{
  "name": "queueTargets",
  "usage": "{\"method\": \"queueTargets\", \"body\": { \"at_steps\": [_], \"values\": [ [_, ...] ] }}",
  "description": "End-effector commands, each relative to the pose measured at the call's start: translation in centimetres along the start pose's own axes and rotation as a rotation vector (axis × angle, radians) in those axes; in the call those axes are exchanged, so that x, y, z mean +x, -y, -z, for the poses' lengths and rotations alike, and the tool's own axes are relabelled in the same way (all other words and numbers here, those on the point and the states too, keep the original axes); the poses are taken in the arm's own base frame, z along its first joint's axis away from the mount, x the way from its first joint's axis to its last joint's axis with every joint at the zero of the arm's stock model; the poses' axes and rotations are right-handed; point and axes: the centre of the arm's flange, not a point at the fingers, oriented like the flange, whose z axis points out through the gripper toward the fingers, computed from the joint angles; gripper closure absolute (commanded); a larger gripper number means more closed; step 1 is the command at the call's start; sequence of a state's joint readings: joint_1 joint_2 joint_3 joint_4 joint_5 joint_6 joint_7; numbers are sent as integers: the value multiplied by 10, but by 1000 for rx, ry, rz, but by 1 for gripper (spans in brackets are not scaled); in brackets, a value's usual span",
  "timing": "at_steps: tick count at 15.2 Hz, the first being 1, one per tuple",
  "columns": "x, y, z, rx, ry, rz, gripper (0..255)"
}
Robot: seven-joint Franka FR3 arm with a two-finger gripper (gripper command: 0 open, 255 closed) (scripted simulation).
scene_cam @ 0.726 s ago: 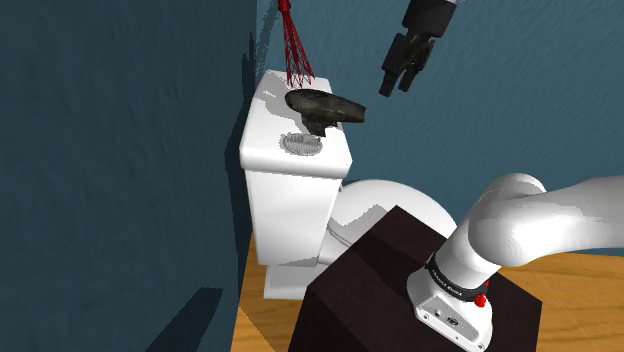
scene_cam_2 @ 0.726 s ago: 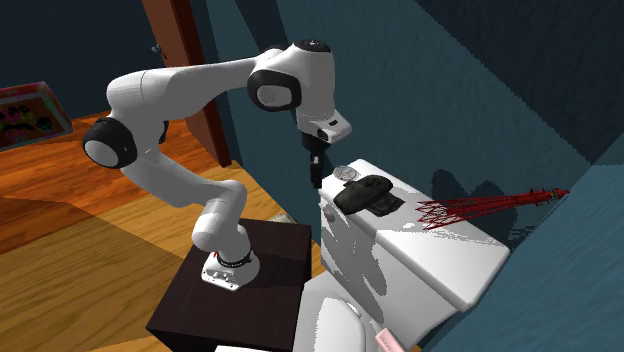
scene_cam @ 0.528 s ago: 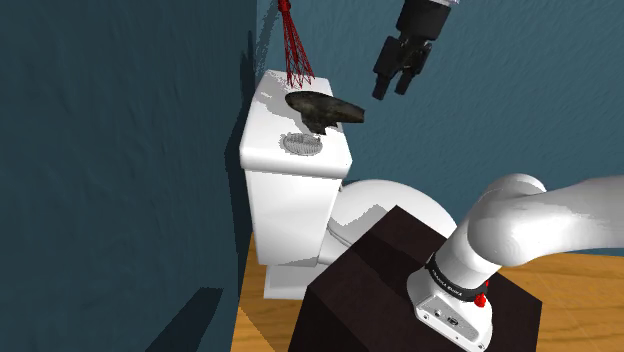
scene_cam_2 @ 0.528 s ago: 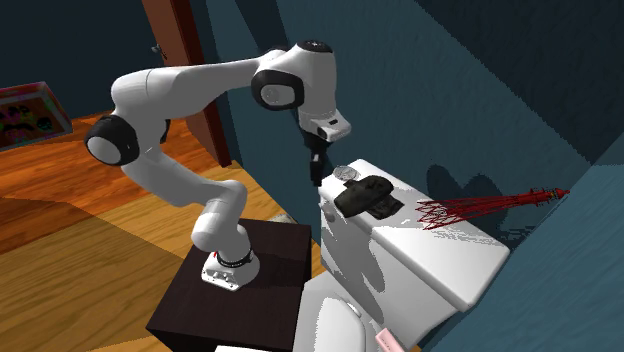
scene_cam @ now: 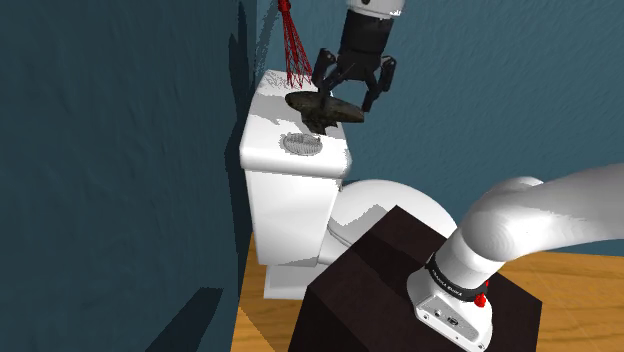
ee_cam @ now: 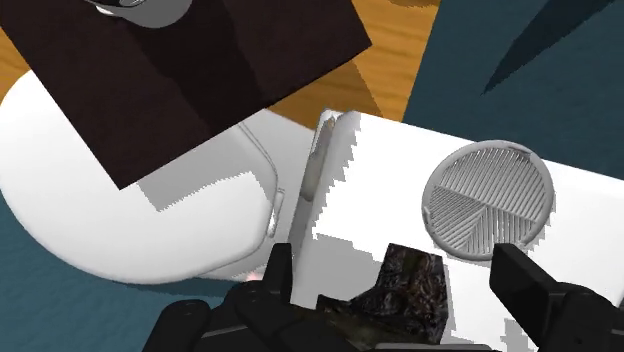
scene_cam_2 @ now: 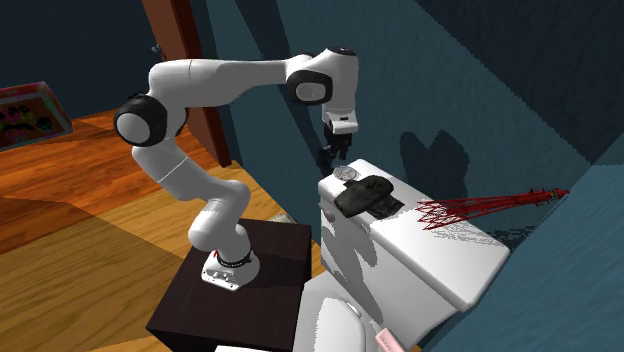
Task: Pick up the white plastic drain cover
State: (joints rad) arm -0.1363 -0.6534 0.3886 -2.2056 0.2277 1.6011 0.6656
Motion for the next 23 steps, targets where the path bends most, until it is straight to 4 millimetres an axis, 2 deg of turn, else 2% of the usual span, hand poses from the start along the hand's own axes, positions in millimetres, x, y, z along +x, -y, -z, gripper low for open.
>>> {"method": "queueTargets", "body": {
  "at_steps": [1,4,5,12,14,15,23],
  "values": [
    [9,30,-10,-14,6,-135,0],
    [26,67,-26,-36,14,-320,0],
    [29,72,-28,-40,15,-349,0],
    [29,72,-65,-40,15,-349,0],
    [28,72,-68,-40,15,-349,0],
    [28,72,-68,-40,15,-349,255],
    [28,72,-68,-39,15,-349,255]
  ]
}}
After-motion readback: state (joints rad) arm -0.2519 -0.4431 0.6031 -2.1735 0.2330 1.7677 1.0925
